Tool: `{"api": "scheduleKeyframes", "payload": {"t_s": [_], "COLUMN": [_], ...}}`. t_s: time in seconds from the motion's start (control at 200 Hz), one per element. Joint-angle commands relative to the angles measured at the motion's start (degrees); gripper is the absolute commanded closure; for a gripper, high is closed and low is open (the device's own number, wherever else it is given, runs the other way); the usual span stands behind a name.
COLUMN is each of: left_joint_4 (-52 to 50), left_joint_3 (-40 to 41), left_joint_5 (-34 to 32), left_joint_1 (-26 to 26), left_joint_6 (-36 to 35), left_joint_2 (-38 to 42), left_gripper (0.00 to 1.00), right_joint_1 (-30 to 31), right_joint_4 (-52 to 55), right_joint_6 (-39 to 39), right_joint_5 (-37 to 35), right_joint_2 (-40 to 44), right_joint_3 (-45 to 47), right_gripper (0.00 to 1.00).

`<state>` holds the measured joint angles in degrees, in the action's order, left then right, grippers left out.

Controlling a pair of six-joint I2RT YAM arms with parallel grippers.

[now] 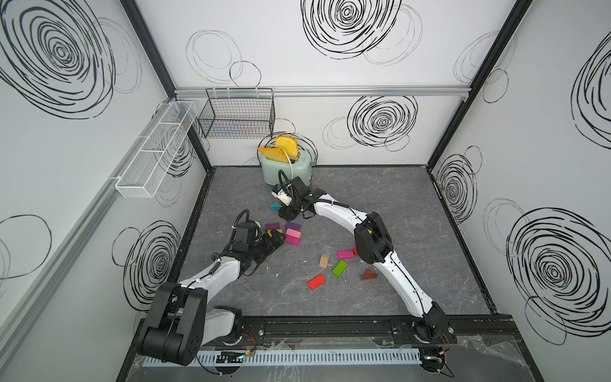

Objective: Assemble a piece of candy with building blocks
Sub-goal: Assemble the building block at the center of the board.

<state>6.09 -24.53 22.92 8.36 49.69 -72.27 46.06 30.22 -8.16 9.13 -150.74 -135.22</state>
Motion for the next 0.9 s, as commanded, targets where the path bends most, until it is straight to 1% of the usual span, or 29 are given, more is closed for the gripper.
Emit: {"api": "scheduleKeyframes", "payload": {"t_s": [0.0, 0.22, 0.365, 0.645, 0.895], "left_joint_4": [4.47, 5.77, 6.95, 9.27, 13.03], "left_joint_3": [1.21, 2.01, 2.66, 3.00, 2.21], "left_joint_5": [0.45, 0.80, 1.49, 2.40, 2.92], "left_joint_1": [-0.01, -1.04, -1.89, -2.03, -1.79], "left_joint_6": [1.72, 2.39, 2.52, 3.30, 4.83], "left_joint_2": [-0.42, -0.27, -0.94, -2.43, -5.90], "left_gripper": [0.02, 0.02, 0.02, 0.02, 0.02], "right_joint_1": [0.77, 1.51, 1.75, 2.09, 2.15], "right_joint_4": [0.38, 0.80, 0.55, 0.59, 1.14], "right_joint_6": [-0.81, -0.89, -1.06, -1.68, -2.60], "right_joint_5": [1.31, 1.68, 1.42, 0.78, 1.08], "right_joint_2": [-1.33, -3.73, -4.39, -6.49, -6.72], "right_joint_3": [-1.60, -4.41, -4.62, -7.16, -7.08], "right_gripper": [0.32, 0.32, 0.31, 0.31, 0.31]}}
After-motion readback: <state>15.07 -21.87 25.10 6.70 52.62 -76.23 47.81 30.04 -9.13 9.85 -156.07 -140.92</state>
